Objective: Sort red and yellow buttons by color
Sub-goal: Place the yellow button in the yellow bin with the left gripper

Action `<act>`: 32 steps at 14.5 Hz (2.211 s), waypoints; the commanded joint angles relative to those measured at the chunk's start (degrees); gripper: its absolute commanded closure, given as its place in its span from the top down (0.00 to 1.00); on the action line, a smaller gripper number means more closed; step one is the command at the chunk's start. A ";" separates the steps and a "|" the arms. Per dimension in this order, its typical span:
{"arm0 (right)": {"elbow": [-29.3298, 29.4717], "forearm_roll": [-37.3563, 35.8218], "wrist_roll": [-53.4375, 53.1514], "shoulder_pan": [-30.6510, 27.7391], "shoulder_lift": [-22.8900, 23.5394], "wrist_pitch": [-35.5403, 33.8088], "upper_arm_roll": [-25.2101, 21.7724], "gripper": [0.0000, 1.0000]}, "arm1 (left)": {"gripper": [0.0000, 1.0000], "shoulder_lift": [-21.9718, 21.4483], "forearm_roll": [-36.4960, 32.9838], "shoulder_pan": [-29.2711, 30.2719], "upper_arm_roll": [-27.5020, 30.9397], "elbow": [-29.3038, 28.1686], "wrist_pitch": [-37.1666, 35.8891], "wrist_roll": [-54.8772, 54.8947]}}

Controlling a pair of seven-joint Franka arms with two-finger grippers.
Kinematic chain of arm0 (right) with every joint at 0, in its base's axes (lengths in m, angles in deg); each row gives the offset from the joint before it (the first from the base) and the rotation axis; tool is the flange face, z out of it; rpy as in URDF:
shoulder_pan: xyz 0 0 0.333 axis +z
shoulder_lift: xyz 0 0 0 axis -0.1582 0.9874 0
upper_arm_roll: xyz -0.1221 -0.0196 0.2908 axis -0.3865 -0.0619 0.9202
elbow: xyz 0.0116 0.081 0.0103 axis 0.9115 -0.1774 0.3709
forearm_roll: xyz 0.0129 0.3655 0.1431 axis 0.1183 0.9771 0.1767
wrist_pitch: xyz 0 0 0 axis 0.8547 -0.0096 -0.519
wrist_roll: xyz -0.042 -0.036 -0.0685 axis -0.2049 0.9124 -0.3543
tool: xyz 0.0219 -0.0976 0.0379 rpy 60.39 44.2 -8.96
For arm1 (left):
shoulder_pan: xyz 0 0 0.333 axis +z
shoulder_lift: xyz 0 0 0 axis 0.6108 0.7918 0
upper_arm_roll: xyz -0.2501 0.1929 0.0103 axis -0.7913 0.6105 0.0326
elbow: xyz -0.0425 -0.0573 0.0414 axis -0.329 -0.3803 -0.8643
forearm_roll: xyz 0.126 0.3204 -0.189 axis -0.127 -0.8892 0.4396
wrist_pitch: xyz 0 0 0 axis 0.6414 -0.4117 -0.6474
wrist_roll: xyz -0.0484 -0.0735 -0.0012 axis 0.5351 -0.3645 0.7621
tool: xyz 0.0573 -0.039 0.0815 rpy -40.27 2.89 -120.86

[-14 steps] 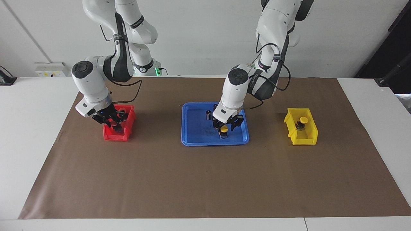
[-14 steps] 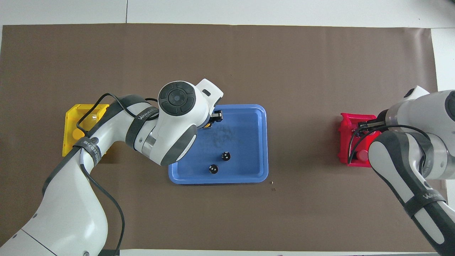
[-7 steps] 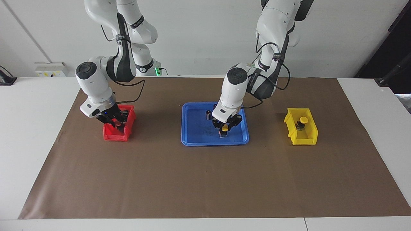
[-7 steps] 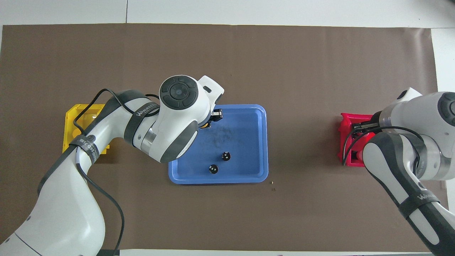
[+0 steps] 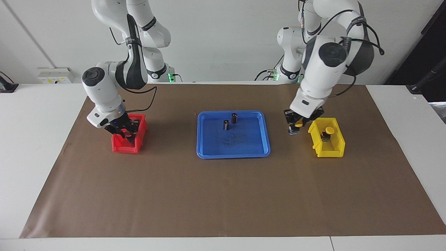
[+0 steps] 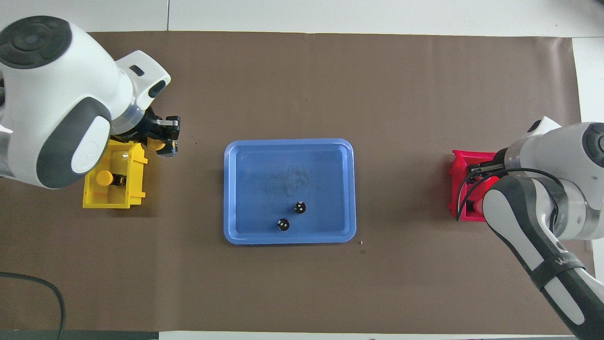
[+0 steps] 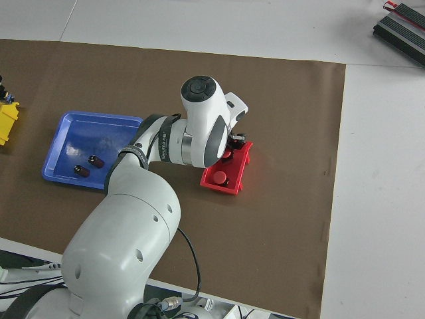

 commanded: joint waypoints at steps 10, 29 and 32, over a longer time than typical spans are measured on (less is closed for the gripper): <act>-1.50 0.75 2.26 -1.12 -1.56 0.30 0.33 0.56 | 0.01 -2.94 -0.26 10.21 -0.55 -15.28 15.62 10.98; 31.44 0.84 -0.54 -0.50 -2.97 -38.09 0.59 1.00 | 0.43 -0.31 -0.26 13.11 -0.64 -19.85 22.22 13.71; 33.92 0.14 -1.70 -1.03 -2.79 -43.64 0.42 1.00 | 0.49 -0.48 -0.26 12.85 -0.73 -20.21 22.22 13.17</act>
